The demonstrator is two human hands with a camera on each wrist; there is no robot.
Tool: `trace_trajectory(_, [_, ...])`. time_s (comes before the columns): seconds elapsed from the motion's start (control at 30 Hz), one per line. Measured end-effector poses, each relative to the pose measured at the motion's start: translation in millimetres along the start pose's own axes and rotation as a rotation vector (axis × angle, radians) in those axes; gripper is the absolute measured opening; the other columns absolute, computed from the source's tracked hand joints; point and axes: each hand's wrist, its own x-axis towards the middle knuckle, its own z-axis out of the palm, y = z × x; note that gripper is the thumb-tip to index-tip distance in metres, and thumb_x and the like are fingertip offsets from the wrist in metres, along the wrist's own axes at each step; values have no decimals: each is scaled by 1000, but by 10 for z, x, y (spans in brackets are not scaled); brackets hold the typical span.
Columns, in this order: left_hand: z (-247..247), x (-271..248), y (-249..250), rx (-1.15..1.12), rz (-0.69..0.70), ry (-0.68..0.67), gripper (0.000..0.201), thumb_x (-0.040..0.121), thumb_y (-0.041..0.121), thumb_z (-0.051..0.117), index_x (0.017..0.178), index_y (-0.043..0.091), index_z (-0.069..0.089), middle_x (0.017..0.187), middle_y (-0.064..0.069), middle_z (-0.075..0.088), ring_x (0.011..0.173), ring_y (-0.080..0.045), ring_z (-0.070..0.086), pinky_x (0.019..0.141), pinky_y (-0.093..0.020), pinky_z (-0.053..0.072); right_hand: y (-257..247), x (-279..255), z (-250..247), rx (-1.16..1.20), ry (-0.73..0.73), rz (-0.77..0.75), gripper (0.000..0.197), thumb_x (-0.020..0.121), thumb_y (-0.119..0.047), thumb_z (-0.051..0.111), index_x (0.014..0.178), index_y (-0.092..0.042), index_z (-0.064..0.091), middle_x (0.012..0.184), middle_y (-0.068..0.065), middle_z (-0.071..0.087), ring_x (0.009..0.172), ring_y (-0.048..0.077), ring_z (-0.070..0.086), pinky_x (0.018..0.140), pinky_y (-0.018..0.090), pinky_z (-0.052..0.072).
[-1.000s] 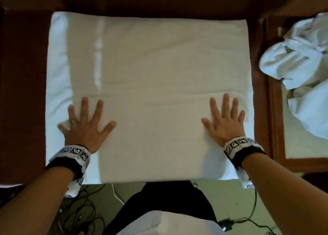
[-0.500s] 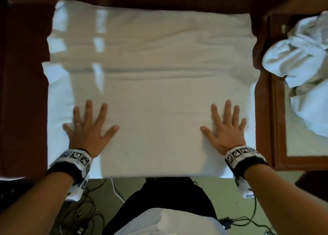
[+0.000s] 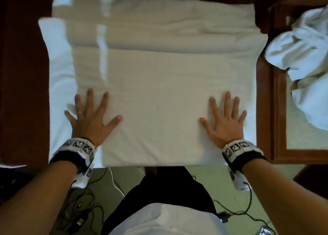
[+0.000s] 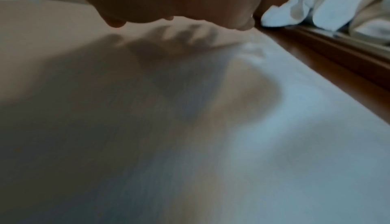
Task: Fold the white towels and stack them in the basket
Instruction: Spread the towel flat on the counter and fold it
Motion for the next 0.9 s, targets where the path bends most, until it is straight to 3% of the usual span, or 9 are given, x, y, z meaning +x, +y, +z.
trace_trajectory(0.13, [263, -240, -178, 43, -41, -30, 88, 70, 97, 3, 144, 59, -27, 154, 11, -45, 151, -36, -21, 111, -76, 2, 101, -306, 268, -30, -69, 33, 81, 86, -82, 9, 150, -43, -23, 156, -2, -39, 146, 35, -30, 113, 73, 1])
trace_trajectory(0.27, [108, 109, -184, 83, -34, 30, 88, 72, 98, 12, 141, 61, -29, 151, 16, -46, 151, -35, -21, 111, -76, 0, 14, -15, 163, -3, 10, 3, 83, 86, -82, 17, 152, -45, -16, 160, -2, -33, 147, 35, -25, 111, 72, -1])
trace_trajectory(0.33, [25, 209, -169, 84, -35, 24, 90, 74, 96, 17, 146, 58, -24, 157, 14, -40, 151, -32, -21, 114, -73, -2, -23, 29, 109, 41, 23, -3, 81, 90, -76, 28, 155, -42, -6, 162, -2, -26, 149, 34, -21, 112, 69, -1])
trace_trajectory(0.4, [44, 132, -138, 43, -10, 91, 91, 79, 93, 19, 153, 51, -11, 164, 9, -27, 153, -29, -15, 117, -69, -1, 8, -52, 88, 204, 104, 9, 71, 97, -59, 42, 157, -31, 16, 166, 2, -8, 152, 30, -6, 117, 61, 5])
trace_trajectory(0.47, [211, -63, -91, 7, 48, 182, 90, 82, 88, 17, 158, 42, 0, 168, 2, -12, 154, -31, -5, 117, -68, 3, 159, -199, 124, 421, 325, 80, 55, 98, -34, 54, 147, -14, 42, 162, 12, 21, 148, 31, 21, 118, 48, 20])
trace_trajectory(0.53, [476, -309, -42, 36, 124, 179, 89, 84, 84, 15, 159, 38, 5, 169, -1, -7, 154, -34, 1, 116, -68, 6, 382, -380, 193, 476, 487, 250, 39, 95, -19, 57, 132, -5, 58, 145, 18, 44, 131, 38, 42, 108, 40, 34])
trace_trajectory(0.57, [617, -419, -32, 64, 147, 156, 88, 84, 83, 12, 159, 38, 5, 169, -1, -9, 154, -35, 1, 116, -68, 6, 490, -465, 238, 457, 501, 335, 33, 94, -16, 58, 125, -4, 63, 137, 19, 50, 122, 40, 47, 101, 40, 38])
trace_trajectory(0.7, [907, -622, -94, 111, 145, 155, 87, 87, 81, 12, 160, 34, 13, 169, -4, -5, 153, -40, 4, 112, -72, 9, 719, -665, 360, 398, 427, 403, 24, 92, -17, 62, 114, -9, 68, 120, 17, 56, 105, 38, 57, 87, 42, 47])
trace_trajectory(0.9, [980, -581, -109, 113, 142, 220, 88, 85, 84, 10, 159, 39, 5, 169, 0, -9, 153, -36, -2, 114, -70, 6, 805, -641, 204, 575, 274, 573, 27, 87, -28, 72, 109, -15, 64, 108, 7, 67, 102, 25, 60, 90, 32, 47])
